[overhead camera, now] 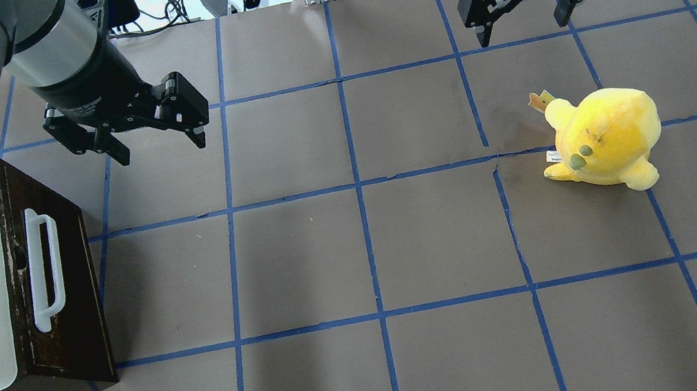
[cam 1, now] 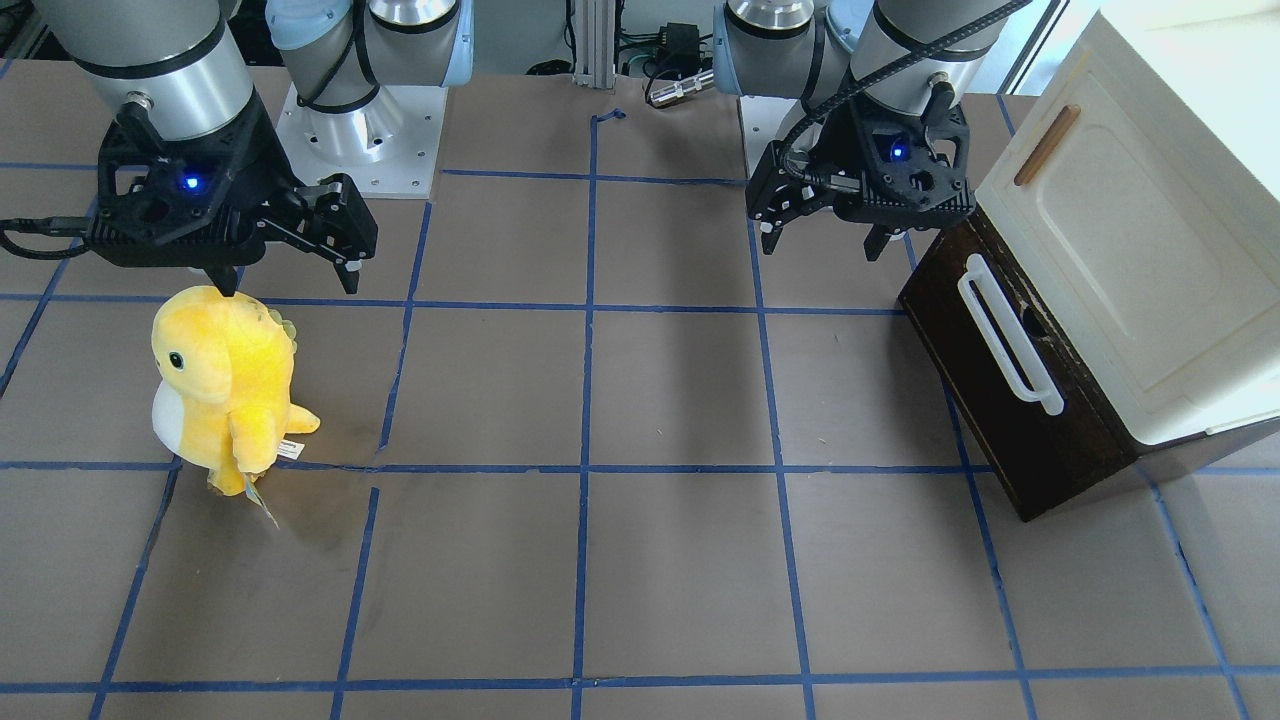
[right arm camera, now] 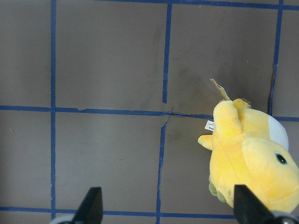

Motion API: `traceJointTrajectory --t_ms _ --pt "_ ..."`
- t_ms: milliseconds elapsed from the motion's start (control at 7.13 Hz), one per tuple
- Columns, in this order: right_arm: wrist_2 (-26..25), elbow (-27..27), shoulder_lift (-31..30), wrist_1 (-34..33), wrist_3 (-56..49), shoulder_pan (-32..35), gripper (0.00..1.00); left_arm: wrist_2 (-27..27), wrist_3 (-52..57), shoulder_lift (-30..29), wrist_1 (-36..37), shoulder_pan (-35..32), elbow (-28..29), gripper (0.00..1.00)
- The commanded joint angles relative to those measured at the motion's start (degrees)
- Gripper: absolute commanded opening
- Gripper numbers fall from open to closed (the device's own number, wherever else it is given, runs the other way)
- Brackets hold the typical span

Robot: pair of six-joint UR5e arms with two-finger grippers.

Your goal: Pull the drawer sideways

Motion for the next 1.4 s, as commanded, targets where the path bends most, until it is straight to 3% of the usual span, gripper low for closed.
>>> traceJointTrajectory --t_ms 0,701,841,1121,1262 --pt "0.00 0.00 0.00 0.00 0.00 0.00 1.00 0.53 -0.41 -0.01 -0.02 -0.01 0.53 1.00" --pt "0.00 0.00 0.00 0.00 0.00 0.00 1.00 0.97 -1.98 -0.44 0.15 -0.09 0.62 1.00" --pt "0.00 0.00 0.00 0.00 0.00 0.00 1.00 3.23 -8.35 -1.58 -0.28 -0.53 0.18 1.00" --pt "0.00 0.00 0.00 0.00 0.00 0.00 1.00 14.96 -9.30 -6.39 0.59 -5.52 -0.08 1.00" --pt "0.00 0.00 0.00 0.00 0.00 0.00 1.00 18.17 -9.03 -8.94 0.85 -5.80 -0.35 1.00"
